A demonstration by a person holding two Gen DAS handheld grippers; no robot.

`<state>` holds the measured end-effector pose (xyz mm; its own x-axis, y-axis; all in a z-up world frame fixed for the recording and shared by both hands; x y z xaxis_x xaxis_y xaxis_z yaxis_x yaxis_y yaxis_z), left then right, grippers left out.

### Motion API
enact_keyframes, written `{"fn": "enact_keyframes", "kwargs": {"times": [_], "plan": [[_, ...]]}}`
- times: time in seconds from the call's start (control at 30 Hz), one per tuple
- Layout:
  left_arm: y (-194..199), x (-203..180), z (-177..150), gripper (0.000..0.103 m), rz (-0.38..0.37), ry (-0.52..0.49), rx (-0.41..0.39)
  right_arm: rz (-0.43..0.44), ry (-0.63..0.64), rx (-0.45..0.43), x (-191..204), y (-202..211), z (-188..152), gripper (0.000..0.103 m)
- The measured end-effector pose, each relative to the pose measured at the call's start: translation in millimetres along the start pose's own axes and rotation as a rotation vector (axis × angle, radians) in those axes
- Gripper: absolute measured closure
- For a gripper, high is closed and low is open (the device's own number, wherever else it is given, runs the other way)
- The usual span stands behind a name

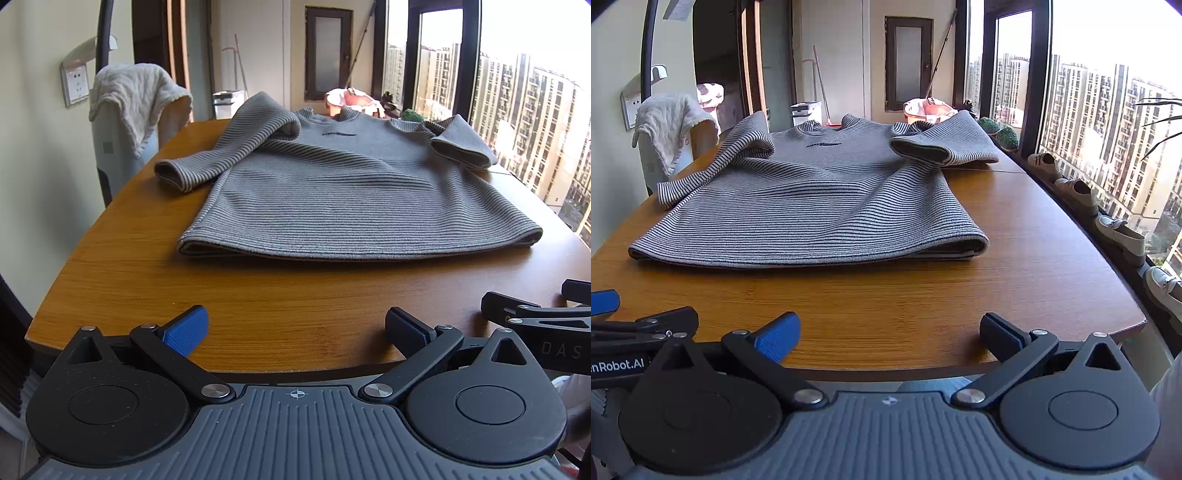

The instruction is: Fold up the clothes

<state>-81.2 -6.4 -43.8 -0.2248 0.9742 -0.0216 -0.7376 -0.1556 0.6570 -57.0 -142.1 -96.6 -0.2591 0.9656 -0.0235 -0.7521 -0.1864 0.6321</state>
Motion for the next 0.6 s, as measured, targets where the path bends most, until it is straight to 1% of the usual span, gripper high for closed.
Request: {"fn": "enact_keyframes", "kwargs": {"times": [0.6], "plan": [[-0.2,1.0,0.2,0.0,-0.001,-0.001,-0.003,-0.002,-0.002,-0.004,3.7,0.7,-2.3,0.0]]}}
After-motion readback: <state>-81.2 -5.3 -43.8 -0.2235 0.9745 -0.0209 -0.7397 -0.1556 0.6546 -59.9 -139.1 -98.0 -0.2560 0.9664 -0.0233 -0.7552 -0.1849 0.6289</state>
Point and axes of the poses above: each gripper's, at about its wrist camera, not at the fingertips, and y roughly against the way its jaws point, x to its left, z to its top, the point moved 3 cm from there along -y, roughly the way its jaws point, and after that the axes turned 3 degrees about y, right-handed, at the moved point
